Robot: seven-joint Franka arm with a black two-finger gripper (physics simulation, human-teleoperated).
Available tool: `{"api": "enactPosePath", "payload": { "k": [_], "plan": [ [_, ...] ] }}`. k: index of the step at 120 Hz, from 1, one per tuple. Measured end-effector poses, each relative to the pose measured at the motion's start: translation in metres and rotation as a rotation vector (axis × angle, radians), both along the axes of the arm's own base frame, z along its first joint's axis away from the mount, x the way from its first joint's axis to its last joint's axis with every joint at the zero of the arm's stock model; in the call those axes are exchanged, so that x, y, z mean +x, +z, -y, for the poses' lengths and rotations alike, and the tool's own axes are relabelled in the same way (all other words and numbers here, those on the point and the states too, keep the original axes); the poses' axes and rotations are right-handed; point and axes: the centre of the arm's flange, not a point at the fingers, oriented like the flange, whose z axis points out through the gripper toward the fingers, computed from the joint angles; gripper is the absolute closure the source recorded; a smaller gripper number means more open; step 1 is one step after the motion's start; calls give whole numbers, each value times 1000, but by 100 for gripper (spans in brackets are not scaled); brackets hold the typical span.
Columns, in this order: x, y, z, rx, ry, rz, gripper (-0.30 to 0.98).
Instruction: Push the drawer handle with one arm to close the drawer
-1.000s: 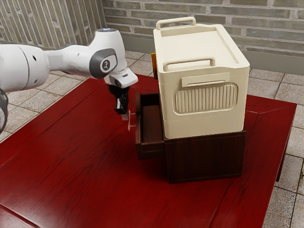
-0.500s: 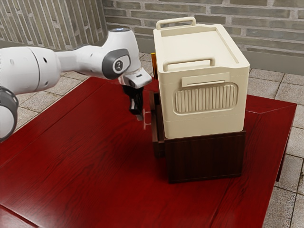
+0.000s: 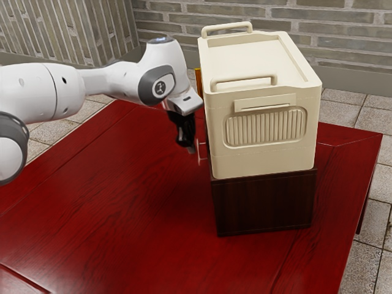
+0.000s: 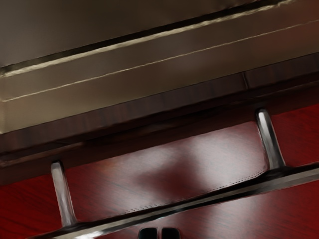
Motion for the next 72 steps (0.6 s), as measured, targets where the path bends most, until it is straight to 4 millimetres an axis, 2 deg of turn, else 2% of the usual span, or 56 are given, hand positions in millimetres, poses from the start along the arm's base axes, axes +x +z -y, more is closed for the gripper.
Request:
{"api": "enactPosePath", "payload": {
  "k": [28,34,42,44,50,54,58,63,67,72],
  "plan": [
    [3,3,1,-21,-32,53,77],
    [-5,17,7,-13,-34,61,78],
    [-20,52,17,6,-51,84,78],
    [-24,59,14,41,-61,83,79],
    [-43,108,17,43,-35,109,79],
    [-66,155,17,57,-17,131,79],
    [-96,206,16,78,3,156,79],
    [-141,269,12,106,32,190,69],
    [-172,300,9,126,43,191,62],
    [-197,316,0,143,55,147,52]
  ]
}}
